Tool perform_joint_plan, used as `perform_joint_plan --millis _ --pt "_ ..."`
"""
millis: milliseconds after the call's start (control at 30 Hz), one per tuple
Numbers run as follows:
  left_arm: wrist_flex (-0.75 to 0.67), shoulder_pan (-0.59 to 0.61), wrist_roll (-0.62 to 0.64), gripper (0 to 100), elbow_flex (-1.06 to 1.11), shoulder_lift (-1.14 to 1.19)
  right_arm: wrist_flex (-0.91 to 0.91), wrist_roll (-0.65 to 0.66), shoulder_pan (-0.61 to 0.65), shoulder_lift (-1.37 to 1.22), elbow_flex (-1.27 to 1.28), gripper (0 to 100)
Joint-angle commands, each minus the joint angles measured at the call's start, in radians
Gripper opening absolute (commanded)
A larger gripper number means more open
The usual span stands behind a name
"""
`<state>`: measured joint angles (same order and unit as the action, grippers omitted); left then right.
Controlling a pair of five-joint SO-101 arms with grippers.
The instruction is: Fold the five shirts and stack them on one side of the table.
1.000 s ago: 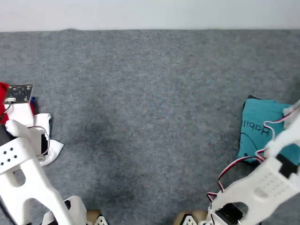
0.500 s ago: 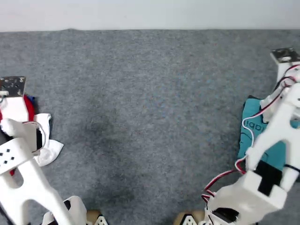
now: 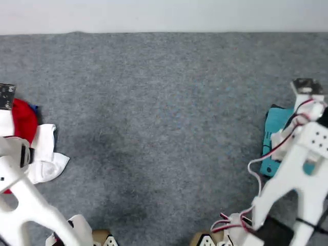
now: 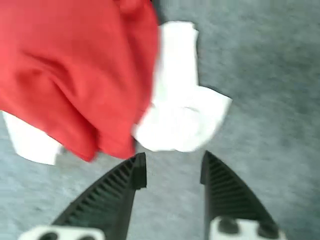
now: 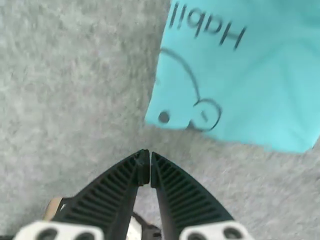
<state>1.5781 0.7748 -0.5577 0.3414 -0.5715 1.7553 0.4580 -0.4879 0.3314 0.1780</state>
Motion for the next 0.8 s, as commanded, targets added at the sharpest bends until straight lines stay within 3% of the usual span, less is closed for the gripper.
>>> perform_joint_plan --millis 0,200,433,667,767 --pt "-0.112 0.012 -0.075 20 0.022 -0.018 0.039 -0.011 0.018 0.096 0.078 1.0" --pt "-0.259 0.012 -0.229 22 0.074 -0.018 0.041 -0.017 0.015 0.108 0.124 0.9" --pt "-0.545 0.014 -0.321 23 0.252 -0.018 0.044 -0.017 0.013 0.108 0.124 0.9" --pt "-0.562 0.055 -0.316 23 0.157 0.184 0.041 -0.018 0.016 0.101 0.124 0.9" --pt "-0.451 0.094 -0.288 23 -0.027 0.333 0.041 -0.017 0.016 0.101 0.124 0.9"
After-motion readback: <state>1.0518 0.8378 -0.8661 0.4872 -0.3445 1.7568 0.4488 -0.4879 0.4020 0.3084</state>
